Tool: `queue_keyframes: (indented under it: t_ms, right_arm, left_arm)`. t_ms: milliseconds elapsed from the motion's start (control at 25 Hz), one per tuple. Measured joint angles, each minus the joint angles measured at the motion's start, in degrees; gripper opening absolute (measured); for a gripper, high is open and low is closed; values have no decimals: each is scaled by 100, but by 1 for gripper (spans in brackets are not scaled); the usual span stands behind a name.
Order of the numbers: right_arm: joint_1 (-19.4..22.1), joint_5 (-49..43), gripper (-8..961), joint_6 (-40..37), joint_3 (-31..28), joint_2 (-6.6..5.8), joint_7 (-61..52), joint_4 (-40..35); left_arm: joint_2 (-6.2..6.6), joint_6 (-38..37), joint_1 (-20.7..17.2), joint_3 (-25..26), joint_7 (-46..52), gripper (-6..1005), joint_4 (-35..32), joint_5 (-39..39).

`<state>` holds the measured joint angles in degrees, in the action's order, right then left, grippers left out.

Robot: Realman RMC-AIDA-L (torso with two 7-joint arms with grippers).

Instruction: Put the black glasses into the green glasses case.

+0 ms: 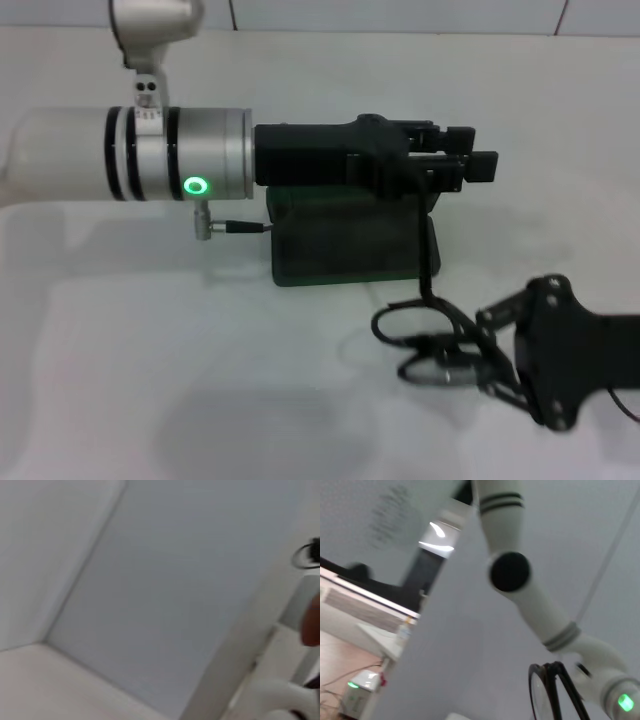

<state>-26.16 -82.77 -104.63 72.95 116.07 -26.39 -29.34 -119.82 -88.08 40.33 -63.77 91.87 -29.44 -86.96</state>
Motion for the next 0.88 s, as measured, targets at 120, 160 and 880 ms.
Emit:
queue_keyframes:
  t_ms: [120, 160, 880]
  right_arm:
    - [-61, 380, 89, 286, -11, -10, 16, 315]
    - [-38, 514, 89, 389, -11, -9, 27, 340]
    - [41, 689, 87, 1549, 142, 6, 30, 240]
  left_arm:
    - [16, -252, -28, -15, -121, 563, -15, 15]
    - [16, -264, -25, -37, -123, 563, -15, -14]
    - [33, 25, -231, 547, -374, 566, -14, 79]
